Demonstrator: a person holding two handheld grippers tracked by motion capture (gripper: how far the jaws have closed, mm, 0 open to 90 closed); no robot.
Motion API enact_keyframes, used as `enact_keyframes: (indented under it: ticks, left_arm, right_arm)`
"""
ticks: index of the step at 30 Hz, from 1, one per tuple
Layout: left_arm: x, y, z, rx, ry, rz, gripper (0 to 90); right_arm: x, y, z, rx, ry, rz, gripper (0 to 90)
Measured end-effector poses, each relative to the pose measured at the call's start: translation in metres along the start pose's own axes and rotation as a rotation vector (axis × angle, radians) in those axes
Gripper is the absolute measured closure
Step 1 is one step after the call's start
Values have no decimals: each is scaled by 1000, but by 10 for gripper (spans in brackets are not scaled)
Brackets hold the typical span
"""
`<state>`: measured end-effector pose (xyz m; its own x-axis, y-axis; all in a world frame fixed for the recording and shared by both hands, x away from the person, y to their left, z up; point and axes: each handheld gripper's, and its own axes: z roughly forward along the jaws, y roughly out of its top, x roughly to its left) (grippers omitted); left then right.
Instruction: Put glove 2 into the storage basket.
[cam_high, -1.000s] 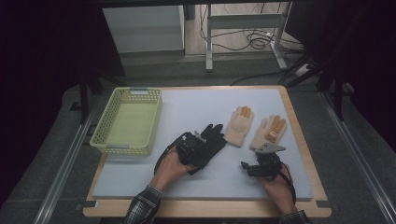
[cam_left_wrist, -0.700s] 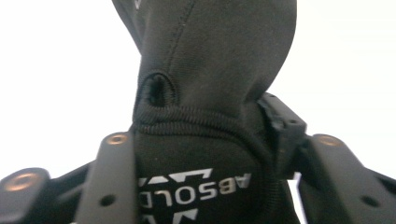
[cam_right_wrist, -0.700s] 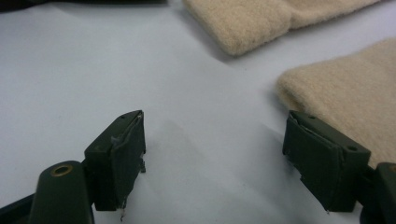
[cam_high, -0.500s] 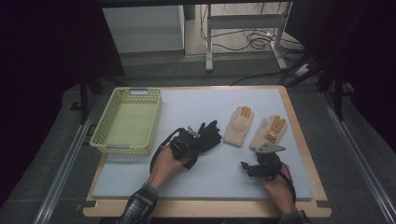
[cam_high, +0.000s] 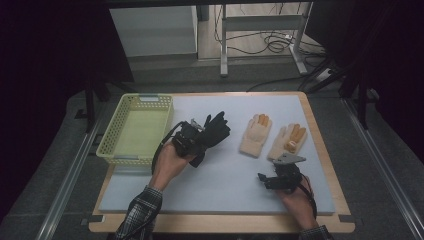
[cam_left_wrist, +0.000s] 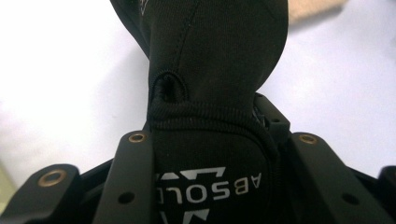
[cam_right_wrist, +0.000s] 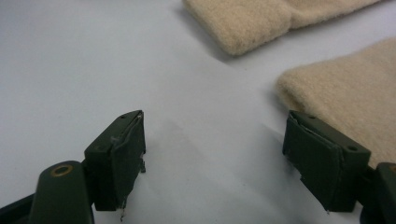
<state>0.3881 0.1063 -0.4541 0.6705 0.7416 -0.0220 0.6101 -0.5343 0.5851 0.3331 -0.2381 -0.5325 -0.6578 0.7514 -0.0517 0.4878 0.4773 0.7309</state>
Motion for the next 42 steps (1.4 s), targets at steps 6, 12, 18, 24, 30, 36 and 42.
enact_keyframes:
  ticks: [6,12,18,24,30,36,42]
  left_arm:
    - [15,8,-17,-14,37,-18,594]
    - [32,12,-36,-24,89,-47,593]
    - [54,10,-56,-38,133,-83,592]
    - [78,3,-72,-47,190,-134,590]
    - [104,-12,-82,-50,232,-190,586]
    - [134,-34,-84,-45,275,-252,583]
    - [161,-56,-77,-11,308,-325,583]
  right_arm:
    - [0,0,0,-1,0,-2,209]
    - [0,0,0,-2,0,-2,209]
    - [0,0,0,-2,0,-2,209]
    - [0,0,0,-4,-1,-2,209]
    - [0,0,0,-4,-2,-2,207]
    - [0,0,0,-4,-2,-2,208]
    - [0,0,0,-4,-2,-2,207]
